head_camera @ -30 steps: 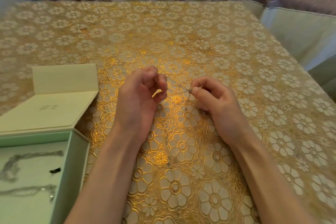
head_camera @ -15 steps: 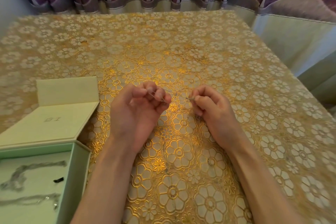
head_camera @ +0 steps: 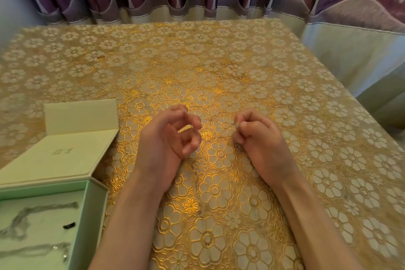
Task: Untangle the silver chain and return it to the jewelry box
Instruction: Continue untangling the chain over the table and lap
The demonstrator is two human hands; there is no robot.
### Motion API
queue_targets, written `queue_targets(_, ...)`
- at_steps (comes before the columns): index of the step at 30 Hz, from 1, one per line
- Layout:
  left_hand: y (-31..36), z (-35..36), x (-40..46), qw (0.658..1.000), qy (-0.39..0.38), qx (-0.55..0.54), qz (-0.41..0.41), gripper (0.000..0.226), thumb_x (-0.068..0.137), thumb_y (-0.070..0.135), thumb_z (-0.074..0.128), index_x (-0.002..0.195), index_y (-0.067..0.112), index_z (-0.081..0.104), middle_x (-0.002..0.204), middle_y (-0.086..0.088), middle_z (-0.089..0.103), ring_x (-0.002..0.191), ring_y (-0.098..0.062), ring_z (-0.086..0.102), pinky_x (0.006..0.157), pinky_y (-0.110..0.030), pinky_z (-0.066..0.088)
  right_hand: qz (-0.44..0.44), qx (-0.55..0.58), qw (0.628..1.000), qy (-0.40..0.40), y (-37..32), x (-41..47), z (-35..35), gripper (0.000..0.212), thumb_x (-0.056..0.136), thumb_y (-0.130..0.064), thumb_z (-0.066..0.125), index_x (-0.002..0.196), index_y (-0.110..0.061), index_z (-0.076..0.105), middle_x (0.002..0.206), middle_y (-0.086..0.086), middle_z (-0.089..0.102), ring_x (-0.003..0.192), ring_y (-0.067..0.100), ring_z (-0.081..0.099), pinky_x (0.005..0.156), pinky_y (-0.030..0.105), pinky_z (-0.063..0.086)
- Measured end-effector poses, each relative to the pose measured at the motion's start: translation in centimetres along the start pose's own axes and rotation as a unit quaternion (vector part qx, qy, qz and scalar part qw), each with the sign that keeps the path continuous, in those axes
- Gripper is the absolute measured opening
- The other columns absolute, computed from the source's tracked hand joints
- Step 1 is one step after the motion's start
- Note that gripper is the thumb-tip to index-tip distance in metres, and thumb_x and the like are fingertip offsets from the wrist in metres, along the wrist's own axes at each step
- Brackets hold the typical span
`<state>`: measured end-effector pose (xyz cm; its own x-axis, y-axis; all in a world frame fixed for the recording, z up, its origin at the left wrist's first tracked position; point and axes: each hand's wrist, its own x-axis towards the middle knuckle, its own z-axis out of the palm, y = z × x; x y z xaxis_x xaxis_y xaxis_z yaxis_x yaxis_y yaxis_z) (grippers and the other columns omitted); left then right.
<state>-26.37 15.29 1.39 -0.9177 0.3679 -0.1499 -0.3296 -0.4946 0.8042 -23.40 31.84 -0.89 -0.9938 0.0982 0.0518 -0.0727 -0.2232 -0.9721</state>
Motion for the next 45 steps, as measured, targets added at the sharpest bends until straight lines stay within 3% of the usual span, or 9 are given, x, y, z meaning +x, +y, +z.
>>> queue_targets(8,0.3,0.1,-0.3,0.998,-0.008,0.037,0.048,0.023,0.068,0.011,0.057,0.09,0.014,0.054,0.064,-0.001,0.062,0.04,-0.015,0.048,0.046,-0.026,0.015,0.008,0.057,0.998,0.004,-0.2,-0.1,0.0,0.006,0.073,-0.011,0.05,0.072,-0.011,0.056,0.061,-0.014,0.053,0.052,0.002,0.037,0.06,0.027,0.024)
queue_targets(11,0.4,0.2,-0.3,0.998,-0.025,0.028,0.059,0.03,0.07,0.011,0.058,0.099,0.016,0.055,0.071,-0.002,0.067,0.04,-0.014,0.048,0.042,-0.021,0.019,-0.013,0.002,1.0,0.017,-0.1,-0.1,0.1,0.012,0.079,-0.015,0.051,0.084,-0.012,0.06,0.058,-0.014,0.05,0.052,0.002,0.035,0.058,0.028,0.025)
queue_targets(14,0.4,0.3,-0.3,0.995,-0.02,0.05,0.083,0.029,0.077,0.012,0.049,0.105,0.018,0.055,0.075,-0.003,0.069,0.039,-0.013,0.046,0.037,-0.014,0.027,-0.03,-0.063,0.997,0.023,0.0,0.0,0.4,0.017,0.08,-0.019,0.055,0.086,-0.023,0.07,0.069,0.007,0.044,0.056,0.007,0.034,0.057,0.03,0.026)
queue_targets(16,0.4,0.2,-0.3,0.991,-0.012,0.076,0.109,0.029,0.078,0.011,0.05,0.106,0.02,0.054,0.076,-0.003,0.069,0.038,-0.012,0.044,0.036,-0.015,0.028,-0.033,-0.101,0.994,0.021,0.0,-0.1,0.6,0.015,0.08,-0.021,0.057,0.083,-0.024,0.071,0.073,0.009,0.044,0.058,0.009,0.033,0.057,0.027,0.027)
queue_targets(21,0.3,0.0,-0.3,0.987,-0.003,0.087,0.131,0.029,0.079,0.01,0.05,0.105,0.022,0.056,0.074,0.0,0.068,0.036,-0.009,0.043,0.04,-0.018,0.025,-0.04,-0.172,0.984,0.017,-0.2,-0.2,1.0,0.004,0.079,-0.017,0.065,0.077,-0.02,0.066,0.067,0.01,0.045,0.057,0.006,0.037,0.052,0.011,0.032)
queue_targets(30,0.1,0.1,-0.3,0.985,-0.003,0.097,0.142,0.025,0.08,0.012,0.051,0.102,0.021,0.058,0.071,0.003,0.065,0.037,-0.009,0.041,0.04,-0.015,0.026,-0.032,-0.167,0.985,0.009,-0.1,-0.2,1.3,0.005,0.078,-0.015,0.069,0.076,-0.02,0.068,0.062,0.007,0.032,0.061,0.019,0.028,0.052,0.018,0.027)
queue_targets(35,0.1,0.1,-0.3,0.984,0.0,0.098,0.146,0.024,0.08,0.011,0.05,0.1,0.021,0.058,0.069,0.004,0.065,0.038,-0.01,0.042,0.041,-0.018,0.023,-0.027,-0.164,0.986,0.024,0.0,0.0,1.3,0.015,0.084,-0.007,0.063,0.075,-0.019,0.065,0.048,-0.015,0.037,0.051,0.002,0.031,0.051,0.01,0.028)
queue_targets(42,0.2,-0.1,-0.3,0.98,0.014,0.11,0.163,0.017,0.081,0.014,0.052,0.095,0.019,0.06,0.07,0.003,0.064,0.043,-0.01,0.045,0.042,-0.017,0.028,-0.018,-0.161,0.987,0.014,-0.2,-0.3,1.1,0.014,0.083,-0.011,0.066,0.072,-0.02,0.061,0.061,0.0,0.04,0.054,0.003,0.033,0.051,0.012,0.03)
queue_targets(45,0.0,-0.3,-0.2,0.968,0.017,0.172,0.184,0.011,0.082,0.015,0.056,0.088,0.019,0.064,0.07,0.003,0.063,0.047,-0.011,0.043,0.04,-0.016,0.031,-0.013,-0.108,0.994,-0.002,-0.3,-0.3,0.6,0.009,0.073,-0.019,0.064,0.066,-0.023,0.062,0.061,-0.011,0.051,0.055,0.002,0.037,0.053,0.016,0.031)
